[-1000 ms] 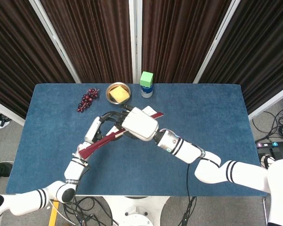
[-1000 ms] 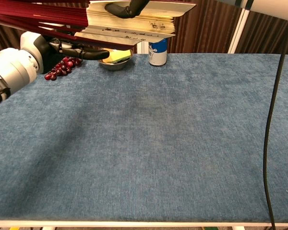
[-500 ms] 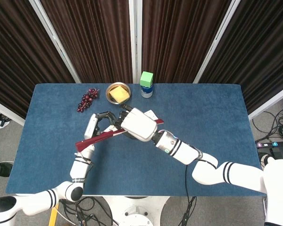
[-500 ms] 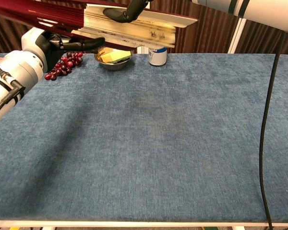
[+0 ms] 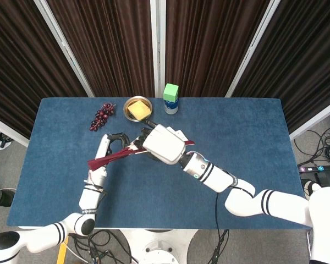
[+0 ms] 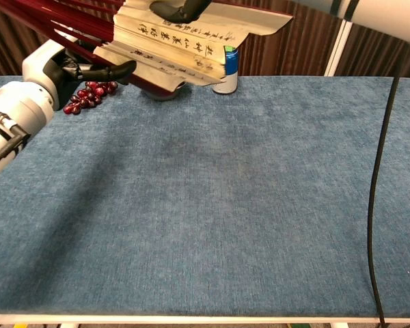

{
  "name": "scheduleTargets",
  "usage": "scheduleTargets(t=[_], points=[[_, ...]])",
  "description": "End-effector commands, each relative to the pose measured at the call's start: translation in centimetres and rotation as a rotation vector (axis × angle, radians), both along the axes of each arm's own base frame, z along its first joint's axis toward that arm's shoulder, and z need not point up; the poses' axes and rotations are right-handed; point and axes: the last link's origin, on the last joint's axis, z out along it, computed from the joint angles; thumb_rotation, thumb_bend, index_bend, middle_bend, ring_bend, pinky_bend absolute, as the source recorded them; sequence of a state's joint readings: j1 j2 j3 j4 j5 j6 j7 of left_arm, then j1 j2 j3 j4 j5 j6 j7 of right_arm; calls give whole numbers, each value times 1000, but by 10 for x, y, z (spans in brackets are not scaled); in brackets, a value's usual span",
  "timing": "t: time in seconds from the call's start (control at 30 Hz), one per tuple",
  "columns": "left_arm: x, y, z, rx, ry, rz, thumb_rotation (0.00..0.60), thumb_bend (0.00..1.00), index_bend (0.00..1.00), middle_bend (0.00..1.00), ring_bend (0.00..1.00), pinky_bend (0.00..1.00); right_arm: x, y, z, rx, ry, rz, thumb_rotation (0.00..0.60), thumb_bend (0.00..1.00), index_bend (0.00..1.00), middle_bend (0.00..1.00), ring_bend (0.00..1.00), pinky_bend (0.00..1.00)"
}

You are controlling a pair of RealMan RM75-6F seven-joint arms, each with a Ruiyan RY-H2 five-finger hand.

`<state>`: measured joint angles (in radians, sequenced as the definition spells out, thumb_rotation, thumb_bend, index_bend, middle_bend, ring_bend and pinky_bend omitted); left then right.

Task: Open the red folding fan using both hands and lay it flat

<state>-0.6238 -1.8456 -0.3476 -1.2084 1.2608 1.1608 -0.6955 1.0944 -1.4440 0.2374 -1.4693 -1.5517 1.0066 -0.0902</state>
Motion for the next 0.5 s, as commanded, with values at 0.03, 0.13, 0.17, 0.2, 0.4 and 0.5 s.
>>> scheduleTargets(t=[0.03, 0.13, 0.17, 0.2, 0.4, 0.5], points=[[-12, 3, 11, 34, 112, -5, 600, 414, 826, 735, 546, 451, -5, 2, 6, -35, 25, 20, 600, 1000, 875, 650, 404, 207], [-24, 6, 24, 85, 289, -22, 600, 412, 821, 729, 546, 453, -12, 5, 14, -77, 59, 42, 600, 1000, 875, 650, 405, 203], [-27, 6, 28, 100, 343, -24, 600, 412, 818, 726, 546, 454, -14, 6, 16, -89, 70, 49, 600, 1000, 875, 650, 405, 201], [-32, 7, 33, 117, 404, -20, 600, 412, 816, 724, 546, 454, -17, 8, 19, -106, 84, 56, 600, 1000, 875, 650, 405, 199], [-49, 9, 53, 166, 625, 31, 600, 411, 795, 710, 545, 454, -31, 16, 33, -181, 140, 84, 600, 1000, 875, 650, 405, 193], [-55, 8, 58, 191, 729, 63, 600, 412, 781, 702, 545, 454, -38, 19, 38, -211, 159, 82, 600, 1000, 875, 650, 405, 191]])
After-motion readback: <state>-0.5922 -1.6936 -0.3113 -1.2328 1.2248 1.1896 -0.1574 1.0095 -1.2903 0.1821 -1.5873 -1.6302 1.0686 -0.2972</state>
